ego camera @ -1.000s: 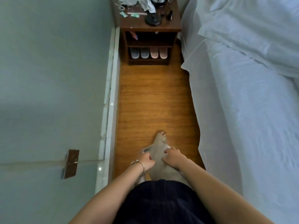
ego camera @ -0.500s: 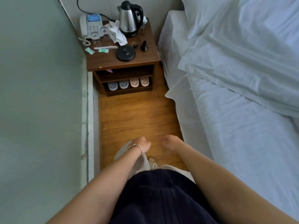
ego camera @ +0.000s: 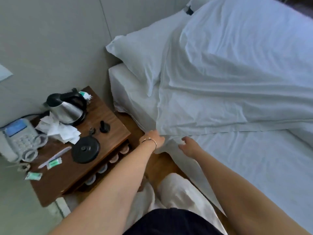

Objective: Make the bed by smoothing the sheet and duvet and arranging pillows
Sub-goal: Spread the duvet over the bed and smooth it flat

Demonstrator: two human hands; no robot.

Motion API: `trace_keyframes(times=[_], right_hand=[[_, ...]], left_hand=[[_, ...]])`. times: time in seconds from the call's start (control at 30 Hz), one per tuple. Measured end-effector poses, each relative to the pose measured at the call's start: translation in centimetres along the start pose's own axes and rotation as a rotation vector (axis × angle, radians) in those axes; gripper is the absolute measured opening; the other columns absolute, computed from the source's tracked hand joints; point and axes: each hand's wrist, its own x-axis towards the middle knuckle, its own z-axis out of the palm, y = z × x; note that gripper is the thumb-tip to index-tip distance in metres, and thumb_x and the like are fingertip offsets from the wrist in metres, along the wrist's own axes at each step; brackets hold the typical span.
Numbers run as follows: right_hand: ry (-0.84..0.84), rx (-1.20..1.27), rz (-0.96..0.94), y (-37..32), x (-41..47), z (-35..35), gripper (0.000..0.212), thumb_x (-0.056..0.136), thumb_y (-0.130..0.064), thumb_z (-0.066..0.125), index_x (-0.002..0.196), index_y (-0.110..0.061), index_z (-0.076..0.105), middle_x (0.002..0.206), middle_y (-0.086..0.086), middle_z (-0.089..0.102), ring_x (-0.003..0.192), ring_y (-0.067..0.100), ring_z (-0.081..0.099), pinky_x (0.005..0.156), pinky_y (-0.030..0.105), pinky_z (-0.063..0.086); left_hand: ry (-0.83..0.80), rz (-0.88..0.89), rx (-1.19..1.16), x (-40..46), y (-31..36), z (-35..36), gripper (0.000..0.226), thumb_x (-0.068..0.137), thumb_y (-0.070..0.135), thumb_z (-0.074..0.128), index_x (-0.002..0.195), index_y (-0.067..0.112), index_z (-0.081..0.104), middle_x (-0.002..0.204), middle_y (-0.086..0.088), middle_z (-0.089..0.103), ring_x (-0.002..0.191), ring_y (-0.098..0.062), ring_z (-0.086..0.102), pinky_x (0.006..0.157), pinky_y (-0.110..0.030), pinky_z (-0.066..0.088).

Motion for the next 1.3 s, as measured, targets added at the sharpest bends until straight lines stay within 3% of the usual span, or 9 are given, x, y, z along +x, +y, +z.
trace_keyframes(times=[0.13, 0.27, 0.4, 0.67, 0.77, 0.9, 1.0, 1.2, 1.3], right_hand=[[0.147, 0.109, 0.065, -1.7, 5.3, -5.6, 0.059, 0.096, -0.032, 0.052, 0.149, -0.022, 0.026, 0.15, 0.007, 0.032, 0.125, 0.027, 0.048, 0.094, 0.039, 0.046], [0.336, 0.232, 0.351, -0.3, 11.2, -9.7, 0.08, 0.09, -0.042, 0.06, 0.15, -0.043, 0.008, 0.158, 0.013, 0.009, 0.139, 0.038, 0.024, 0.103, 0.05, 0.037], [0.315, 0.395, 0.622, 2.6, 16.0, -10.1, 0.103, 0.08, -0.054, 0.069, 0.145, -0.056, -0.01, 0.155, 0.021, -0.016, 0.142, 0.047, 0.01, 0.108, 0.054, 0.029], [0.428, 0.665, 0.808, 1.9, 20.8, -7.9, 0.121, 0.064, -0.06, 0.079, 0.144, -0.056, -0.012, 0.153, 0.023, -0.016, 0.141, 0.046, 0.017, 0.116, 0.047, 0.024], [0.527, 0.804, 0.904, 1.0, 21.8, -8.3, 0.128, 0.063, -0.044, 0.087, 0.143, -0.057, -0.012, 0.155, 0.017, -0.018, 0.137, 0.048, 0.024, 0.111, 0.049, 0.031], [0.658, 1.093, 1.002, 0.9, 20.9, -9.6, 0.136, 0.063, -0.026, 0.09, 0.145, -0.051, -0.015, 0.155, 0.019, 0.003, 0.131, 0.043, 0.036, 0.106, 0.052, 0.035], [0.778, 1.379, 0.869, 0.8, 20.1, -11.1, 0.138, 0.066, -0.007, 0.086, 0.147, -0.045, -0.019, 0.154, 0.01, 0.025, 0.131, 0.03, 0.04, 0.108, 0.048, 0.036], [0.926, 0.941, 0.371, -2.5, 19.3, -21.7, 0.119, 0.069, 0.013, 0.065, 0.152, -0.042, 0.0, 0.149, -0.018, 0.019, 0.123, 0.003, 0.035, 0.083, 0.002, 0.035], [1.002, 0.814, 0.255, -3.9, 18.8, -28.8, 0.106, 0.071, 0.005, 0.06, 0.152, -0.043, 0.011, 0.136, -0.016, 0.031, 0.117, 0.008, 0.04, 0.093, 0.016, 0.037]], left_hand=[[-0.032, 0.11, 0.002, 8.5, 5.0, -6.6, 0.046, 0.094, 0.032, 0.041, 0.137, 0.016, 0.044, 0.135, -0.007, 0.051, 0.117, -0.028, 0.052, 0.094, -0.038, 0.046], [-0.05, 0.183, -0.034, 17.5, 9.1, -8.9, 0.059, 0.093, 0.035, 0.048, 0.148, 0.026, 0.029, 0.145, -0.009, 0.038, 0.125, -0.029, 0.045, 0.097, -0.04, 0.045], [-0.106, 0.131, 0.091, 24.5, 10.7, -8.0, 0.086, 0.086, 0.045, 0.061, 0.15, 0.044, 0.004, 0.158, -0.01, 0.002, 0.144, -0.036, 0.009, 0.108, -0.052, 0.034], [-0.009, -0.042, -0.093, 28.1, 11.5, -4.5, 0.121, 0.064, 0.052, 0.082, 0.143, 0.055, -0.011, 0.151, -0.002, -0.037, 0.143, -0.041, -0.016, 0.105, -0.065, 0.028], [0.031, -0.142, -0.308, 28.2, 12.1, -3.6, 0.121, 0.062, 0.036, 0.087, 0.143, 0.053, -0.001, 0.152, -0.005, -0.028, 0.137, -0.043, 0.013, 0.1, -0.057, 0.037], [-0.072, -0.125, -0.513, 27.1, 13.0, -3.9, 0.111, 0.069, 0.022, 0.083, 0.146, 0.045, 0.008, 0.14, -0.022, 0.028, 0.092, -0.032, 0.051, 0.086, -0.037, 0.046], [-0.097, 0.086, -0.54, 26.6, 14.4, -5.5, 0.1, 0.077, 0.008, 0.069, 0.148, 0.042, 0.007, 0.124, -0.015, 0.051, 0.086, -0.029, 0.054, 0.074, -0.029, 0.041], [0.006, 0.63, -0.532, 27.2, 22.1, -14.3, 0.1, 0.074, -0.003, 0.06, 0.151, 0.038, 0.01, 0.141, -0.004, 0.042, 0.124, -0.024, 0.044, 0.08, -0.013, 0.035], [0.095, 0.848, -0.599, 28.3, 27.6, -19.9, 0.1, 0.073, -0.008, 0.061, 0.153, 0.025, 0.011, 0.145, 0.005, 0.033, 0.133, -0.02, 0.035, 0.08, 0.009, 0.022]])
